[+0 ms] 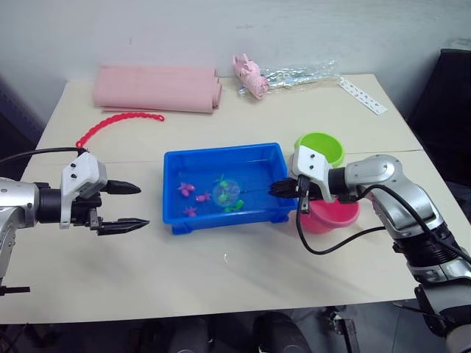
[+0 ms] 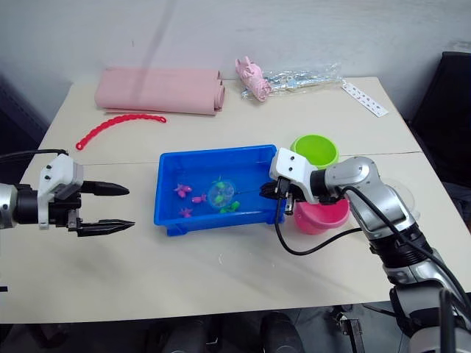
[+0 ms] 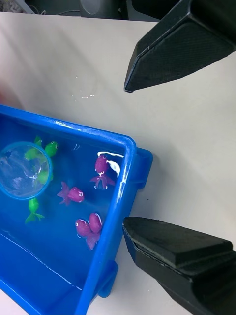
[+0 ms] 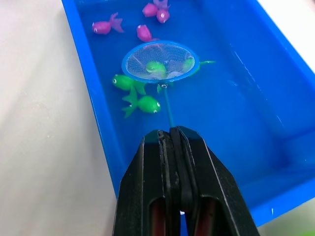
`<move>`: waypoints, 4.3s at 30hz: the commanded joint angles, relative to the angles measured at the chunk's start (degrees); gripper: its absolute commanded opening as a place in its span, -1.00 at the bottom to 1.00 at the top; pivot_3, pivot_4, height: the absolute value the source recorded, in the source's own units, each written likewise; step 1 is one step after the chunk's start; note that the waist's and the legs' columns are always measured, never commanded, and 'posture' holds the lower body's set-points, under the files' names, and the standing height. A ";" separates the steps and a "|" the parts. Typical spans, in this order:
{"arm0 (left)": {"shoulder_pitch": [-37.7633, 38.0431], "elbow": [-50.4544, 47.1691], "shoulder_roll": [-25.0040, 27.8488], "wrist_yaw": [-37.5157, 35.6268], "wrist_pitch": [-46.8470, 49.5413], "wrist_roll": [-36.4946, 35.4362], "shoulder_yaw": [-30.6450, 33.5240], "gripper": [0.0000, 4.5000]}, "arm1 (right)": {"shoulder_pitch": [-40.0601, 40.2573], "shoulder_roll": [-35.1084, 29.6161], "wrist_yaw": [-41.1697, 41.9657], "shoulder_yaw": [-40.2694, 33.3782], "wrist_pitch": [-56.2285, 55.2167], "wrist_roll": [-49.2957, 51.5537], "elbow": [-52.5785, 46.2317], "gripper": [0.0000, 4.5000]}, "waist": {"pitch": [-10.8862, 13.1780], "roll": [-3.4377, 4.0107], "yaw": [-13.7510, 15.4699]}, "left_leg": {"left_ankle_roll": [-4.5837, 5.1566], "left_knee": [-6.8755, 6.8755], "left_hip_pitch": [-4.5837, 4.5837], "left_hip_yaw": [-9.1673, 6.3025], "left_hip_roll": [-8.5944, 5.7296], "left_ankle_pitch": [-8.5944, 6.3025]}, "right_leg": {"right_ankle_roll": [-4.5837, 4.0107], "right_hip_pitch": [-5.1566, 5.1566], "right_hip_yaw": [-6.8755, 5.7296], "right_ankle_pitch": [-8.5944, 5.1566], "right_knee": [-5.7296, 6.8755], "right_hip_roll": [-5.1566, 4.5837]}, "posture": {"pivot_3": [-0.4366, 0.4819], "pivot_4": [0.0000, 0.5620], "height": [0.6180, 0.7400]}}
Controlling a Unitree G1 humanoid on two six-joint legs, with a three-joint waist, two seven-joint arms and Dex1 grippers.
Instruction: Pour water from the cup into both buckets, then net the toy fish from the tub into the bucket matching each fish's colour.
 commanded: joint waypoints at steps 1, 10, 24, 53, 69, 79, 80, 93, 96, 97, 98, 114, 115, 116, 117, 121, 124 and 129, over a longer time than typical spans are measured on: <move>-1.08 -1.44 1.47 0.65 0.19 -0.99 1.86 0.97 | -0.09 1.83 -0.13 0.62 -3.46 -1.83 2.46 -1.00 | 0.00 0.00 0.00 | 0.00 0.00 0.00 0.01 0.00 0.00 | 0.00 0.00 0.00 0.00 0.00 0.00 | -0.05 -0.47 1.00; -1.68 -1.55 1.24 1.48 -0.10 -1.07 1.48 0.97 | -3.21 8.28 -0.94 2.06 -6.61 -5.06 7.91 -1.00 | 0.00 0.00 -0.11 | -0.01 -0.01 0.04 0.02 0.00 0.01 | 0.00 0.00 0.00 0.00 0.03 0.01 | -0.05 -0.47 1.00; -2.65 0.08 0.84 1.80 -1.63 -0.68 0.77 0.97 | -1.85 11.66 -1.53 -2.72 3.60 0.35 1.93 -1.00 | 0.00 0.00 0.01 | -0.03 -0.02 0.04 0.01 0.00 0.02 | 0.00 0.00 0.01 0.00 0.05 0.02 | -0.05 -0.47 1.00; -33.79 12.48 -18.60 -6.58 -1.13 -5.58 -17.51 0.97 | 23.93 -10.72 -11.35 -51.15 35.96 29.24 -34.49 -1.00 | 0.00 0.00 1.70 | 0.00 -0.01 0.03 0.06 -0.04 0.01 | 0.00 0.11 0.01 0.00 -0.04 0.04 | -0.05 -0.47 1.00; -43.86 27.16 -27.41 -14.33 -10.01 -0.04 -23.29 0.97 | 57.57 -9.35 -11.58 -74.51 27.59 22.22 -46.25 -1.00 | -0.02 0.02 2.43 | 0.04 0.01 0.38 -0.02 0.00 0.01 | 0.00 0.76 -0.03 0.01 -0.53 0.25 | -0.05 -0.47 1.00; -45.58 30.52 -29.58 -15.69 -11.95 1.55 -23.19 0.97 | 74.51 -12.67 -11.92 -69.08 -22.02 -14.02 -40.90 -1.00 | -0.04 0.05 2.95 | 0.04 0.07 0.41 -0.05 -0.02 0.02 | 0.01 0.86 0.04 0.03 -0.76 0.36 | -0.05 -0.47 1.00; -45.58 30.56 -29.65 -15.74 -11.99 1.61 -23.09 0.97 | 74.49 -12.59 -12.36 -69.22 -25.64 -15.61 -40.18 -1.00 | -0.04 0.04 2.88 | 0.04 0.07 0.41 -0.06 0.00 0.02 | 0.01 0.86 0.03 0.03 -0.76 0.39 | -0.05 -0.47 1.00; -45.51 30.82 -29.92 -14.87 -12.23 1.86 -22.27 0.97 | 71.49 -16.51 -17.77 -72.62 -62.07 -31.62 -27.39 -1.00 | -0.04 0.05 2.89 | 0.02 0.10 0.43 -0.10 0.04 0.03 | 0.01 0.90 0.04 0.03 -0.77 0.42 | -0.05 -0.47 1.00; -45.39 30.93 -29.88 -14.77 -12.34 1.97 -22.24 0.97 | 69.78 -16.23 -17.44 -71.78 -58.95 -27.33 -26.58 -1.00 | -0.04 0.05 2.89 | 0.02 0.11 0.43 -0.10 0.04 0.03 | 0.01 0.91 0.04 0.03 -0.77 0.42 | -0.05 -0.47 1.00; -45.16 31.06 -29.59 -14.74 -12.55 2.26 -22.29 0.97 | 68.97 -15.61 -16.72 -71.03 -55.07 -23.58 -26.90 -1.00 | -0.04 0.05 2.89 | 0.02 0.11 0.43 -0.09 0.04 0.03 | 0.01 0.91 0.04 0.03 -0.77 0.42 | -0.05 -0.47 1.00; -44.64 31.57 -28.71 -14.73 -12.84 2.83 -22.24 0.97 | 68.46 -15.26 -14.90 -69.61 -48.46 -16.23 -28.13 -1.00 | -0.04 0.05 2.89 | 0.02 0.11 0.43 -0.09 0.04 0.03 | 0.01 0.91 0.05 0.03 -0.77 0.42 | -0.05 -0.47 1.00; -19.97 15.63 -6.69 -9.98 -5.53 3.23 -9.92 0.97 | 15.55 -15.70 -12.41 -19.05 0.58 16.33 -22.90 -1.00 | -0.02 0.18 0.87 | -0.01 0.10 0.47 -0.12 0.30 0.04 | -0.12 0.89 0.18 0.09 -0.81 0.57 | -0.05 -0.47 1.00; -17.89 14.08 -5.80 -9.05 -5.01 3.15 -8.51 0.97 | 11.84 -12.79 -12.10 -15.13 0.80 14.46 -20.78 -1.00 | 0.00 0.21 0.90 | 0.00 0.11 0.44 -0.13 0.30 0.03 | -0.12 0.86 0.18 0.09 -0.79 0.55 | -0.05 -0.47 1.00; -15.87 12.59 -4.98 -8.24 -4.68 3.20 -7.24 0.97 | 8.99 -10.30 -11.97 -11.91 0.72 12.86 -18.80 -1.00 | 0.01 0.21 0.86 | 0.00 0.09 0.42 -0.16 0.27 0.03 | -0.12 0.85 0.18 0.09 -0.78 0.52 | -0.05 -0.47 1.00; -13.63 10.92 -4.08 -7.44 -4.34 3.28 -5.89 0.97 | 6.44 -7.85 -11.39 -8.64 -0.23 10.98 -16.43 -1.00 | 0.02 0.24 1.09 | 0.00 0.11 0.42 -0.17 0.26 0.03 | -0.12 0.82 0.18 0.09 -0.79 0.50 | -0.05 -0.47 1.00; -5.81 5.07 -1.07 -4.97 -2.16 2.66 -0.58 0.97 | 1.09 -0.52 -8.85 0.00 -5.90 4.18 -9.00 -1.00 | 0.04 0.26 0.80 | 0.01 0.07 0.40 -0.19 0.18 0.02 | -0.12 0.74 0.16 0.09 -0.65 0.38 | -0.05 -0.47 1.00; 0.34 2.00 0.66 -3.80 -1.17 2.29 3.90 0.97 | -0.64 4.20 -7.46 4.59 -11.62 -0.54 -3.44 -1.00 | 0.04 0.26 0.64 | 0.01 -0.02 0.39 -0.19 0.17 0.02 | -0.12 0.72 0.15 0.09 -0.63 0.36 | -0.05 -0.47 1.00; 6.83 -1.68 2.10 -2.87 0.46 1.19 8.91 0.97 | -2.59 9.03 -6.94 6.46 -17.98 -5.49 3.82 -1.00 | 0.04 0.26 0.16 | 0.01 -0.04 0.40 -0.19 0.14 0.02 | -0.12 0.72 0.07 0.09 -0.60 0.31 | -0.05 -0.47 1.00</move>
